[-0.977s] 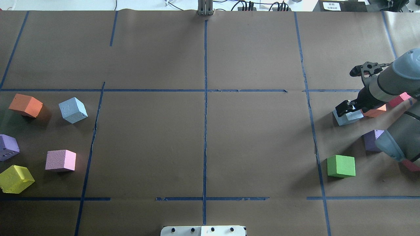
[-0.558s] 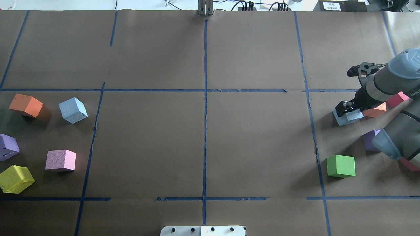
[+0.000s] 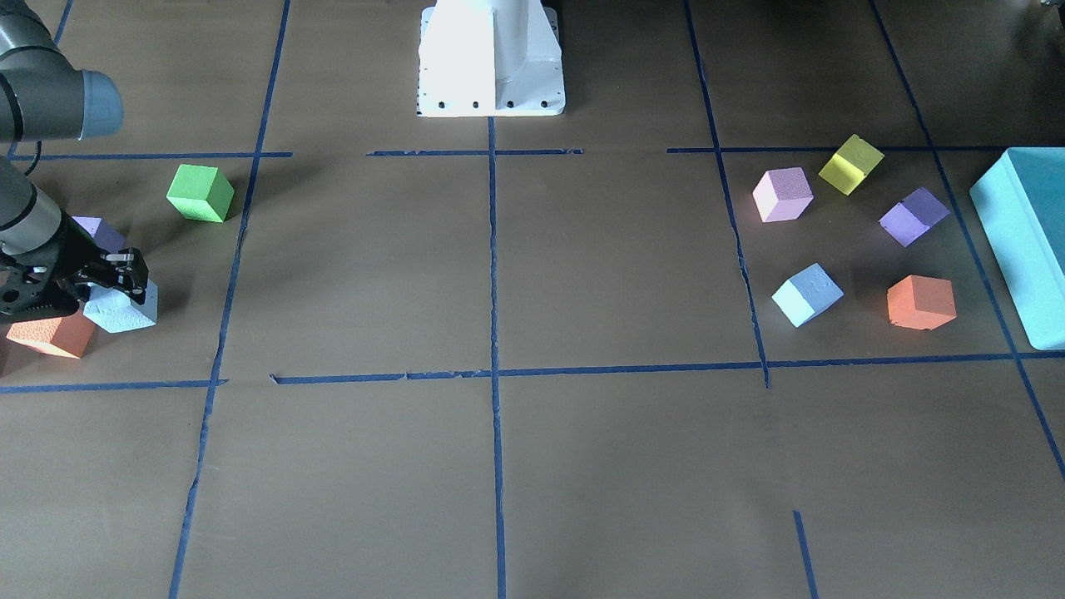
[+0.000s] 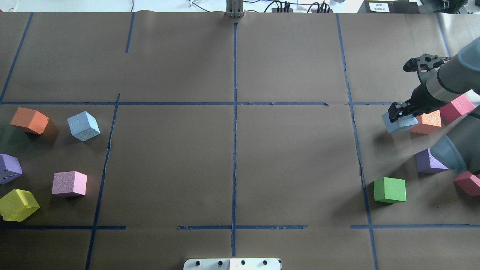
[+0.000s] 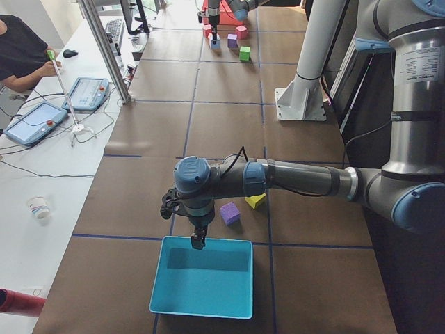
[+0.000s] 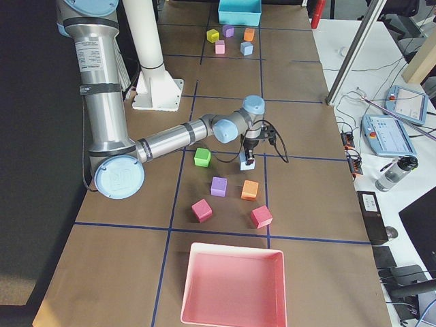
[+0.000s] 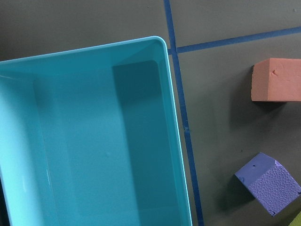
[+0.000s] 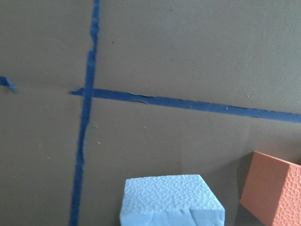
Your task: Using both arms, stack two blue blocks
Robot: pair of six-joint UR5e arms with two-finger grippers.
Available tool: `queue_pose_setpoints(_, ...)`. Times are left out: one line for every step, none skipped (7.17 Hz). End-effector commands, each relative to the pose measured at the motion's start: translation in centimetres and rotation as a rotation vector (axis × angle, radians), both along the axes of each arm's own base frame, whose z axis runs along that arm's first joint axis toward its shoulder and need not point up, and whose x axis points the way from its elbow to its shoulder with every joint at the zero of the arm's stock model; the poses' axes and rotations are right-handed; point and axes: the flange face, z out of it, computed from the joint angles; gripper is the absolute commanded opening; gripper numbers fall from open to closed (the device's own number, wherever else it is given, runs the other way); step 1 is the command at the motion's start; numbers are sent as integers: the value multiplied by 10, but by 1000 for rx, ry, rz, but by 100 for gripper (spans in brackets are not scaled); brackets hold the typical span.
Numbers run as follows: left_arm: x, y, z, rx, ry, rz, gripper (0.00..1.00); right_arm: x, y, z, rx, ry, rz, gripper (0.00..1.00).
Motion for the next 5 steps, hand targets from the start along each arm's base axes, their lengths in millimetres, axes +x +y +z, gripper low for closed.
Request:
queue_pose_setpoints(0,0,-2,5,-3,0,100,-21,-19,-142,-53,32,-8,2)
queue_pose_setpoints(0,0,-2,5,-3,0,100,-73,-5,-177,-83,14,-1,1)
queue_pose_setpoints(0,0,-2,5,-3,0,100,-127,0,-213,-110,1,56,1)
queue_pose_setpoints(0,0,-2,4,-6,0,100,-189,0,-248,-103,10,76,1)
queue_pose_setpoints(-1,0,-1,3,-8,1,100,-249,-2,-271,-96,-1,78,1)
